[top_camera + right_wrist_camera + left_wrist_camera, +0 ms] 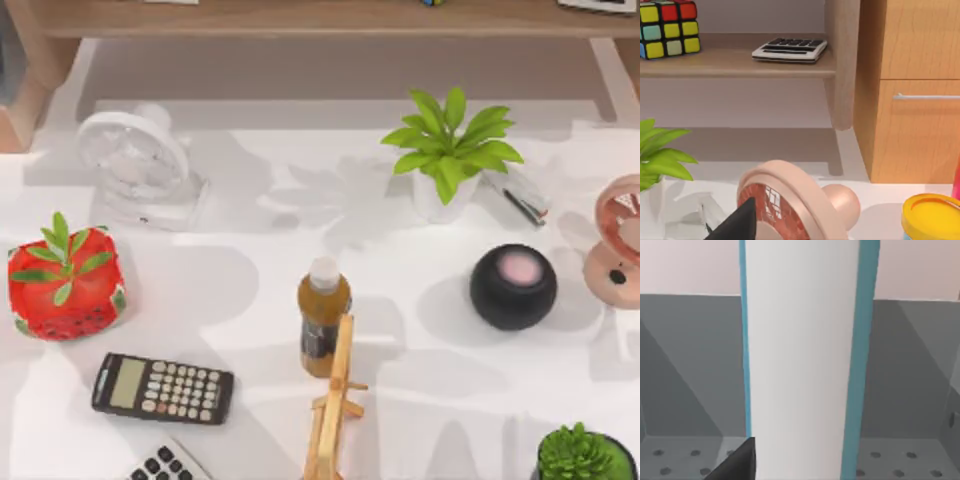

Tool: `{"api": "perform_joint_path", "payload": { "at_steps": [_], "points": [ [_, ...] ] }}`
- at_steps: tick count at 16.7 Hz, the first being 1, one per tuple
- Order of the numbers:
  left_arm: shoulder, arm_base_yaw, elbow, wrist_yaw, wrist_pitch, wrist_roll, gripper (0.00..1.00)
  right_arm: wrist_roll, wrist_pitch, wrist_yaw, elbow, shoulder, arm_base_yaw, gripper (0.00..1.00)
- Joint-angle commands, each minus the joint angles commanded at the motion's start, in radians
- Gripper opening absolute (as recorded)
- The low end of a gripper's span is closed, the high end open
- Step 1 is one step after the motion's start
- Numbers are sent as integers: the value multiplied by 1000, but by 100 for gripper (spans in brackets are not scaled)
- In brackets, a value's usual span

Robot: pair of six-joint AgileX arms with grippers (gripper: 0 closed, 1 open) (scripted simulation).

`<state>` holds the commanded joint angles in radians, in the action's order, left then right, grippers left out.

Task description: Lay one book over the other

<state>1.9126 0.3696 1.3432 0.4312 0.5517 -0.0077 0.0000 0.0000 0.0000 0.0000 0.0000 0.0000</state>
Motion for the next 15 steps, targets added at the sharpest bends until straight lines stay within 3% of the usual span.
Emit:
{"api": "perform_joint_path", "payload": {
  "at_steps": [15],
  "points": [
    [176,16,181,-4,2,9,100,0,0,0,0,0,0,100]
  ]
}}
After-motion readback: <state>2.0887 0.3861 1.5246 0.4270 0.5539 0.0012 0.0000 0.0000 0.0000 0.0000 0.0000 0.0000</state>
